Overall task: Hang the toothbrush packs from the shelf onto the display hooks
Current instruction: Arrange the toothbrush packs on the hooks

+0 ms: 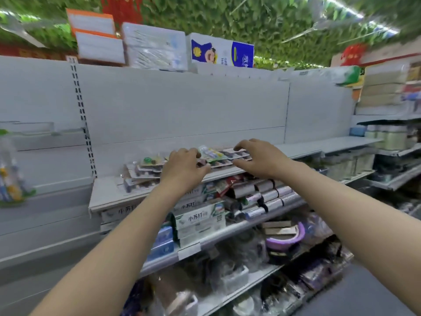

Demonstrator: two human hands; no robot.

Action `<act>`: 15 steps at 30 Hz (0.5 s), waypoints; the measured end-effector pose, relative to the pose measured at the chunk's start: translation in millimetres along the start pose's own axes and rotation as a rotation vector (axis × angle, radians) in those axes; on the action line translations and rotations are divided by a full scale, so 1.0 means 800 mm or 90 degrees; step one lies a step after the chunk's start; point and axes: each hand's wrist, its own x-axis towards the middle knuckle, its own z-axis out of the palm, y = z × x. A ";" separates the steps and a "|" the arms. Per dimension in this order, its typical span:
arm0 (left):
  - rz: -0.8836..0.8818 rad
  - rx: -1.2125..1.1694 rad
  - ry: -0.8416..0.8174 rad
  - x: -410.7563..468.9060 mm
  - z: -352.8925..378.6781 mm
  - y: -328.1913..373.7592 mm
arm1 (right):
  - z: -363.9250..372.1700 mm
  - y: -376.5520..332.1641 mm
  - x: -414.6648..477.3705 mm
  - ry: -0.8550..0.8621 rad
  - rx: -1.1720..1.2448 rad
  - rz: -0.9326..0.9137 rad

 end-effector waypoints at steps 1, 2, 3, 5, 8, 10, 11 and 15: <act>-0.001 0.000 -0.006 0.011 0.012 0.011 | 0.001 0.021 0.005 -0.004 0.005 0.002; -0.005 0.001 -0.014 0.023 0.022 0.021 | 0.001 0.041 0.010 -0.008 0.012 0.004; -0.009 0.004 -0.020 0.036 0.031 0.030 | 0.002 0.062 0.017 -0.008 0.019 0.008; -0.018 0.016 -0.023 0.064 0.048 0.044 | 0.007 0.101 0.031 -0.005 0.036 0.015; -0.035 0.026 -0.006 0.114 0.075 0.059 | 0.022 0.159 0.059 0.000 0.065 0.024; -0.042 0.026 0.000 0.149 0.099 0.065 | 0.037 0.196 0.081 0.003 0.075 0.017; -0.047 0.030 0.001 0.167 0.114 0.067 | 0.044 0.216 0.093 0.005 0.077 0.017; -0.075 0.006 0.010 0.245 0.183 0.063 | 0.071 0.291 0.142 -0.007 0.082 0.016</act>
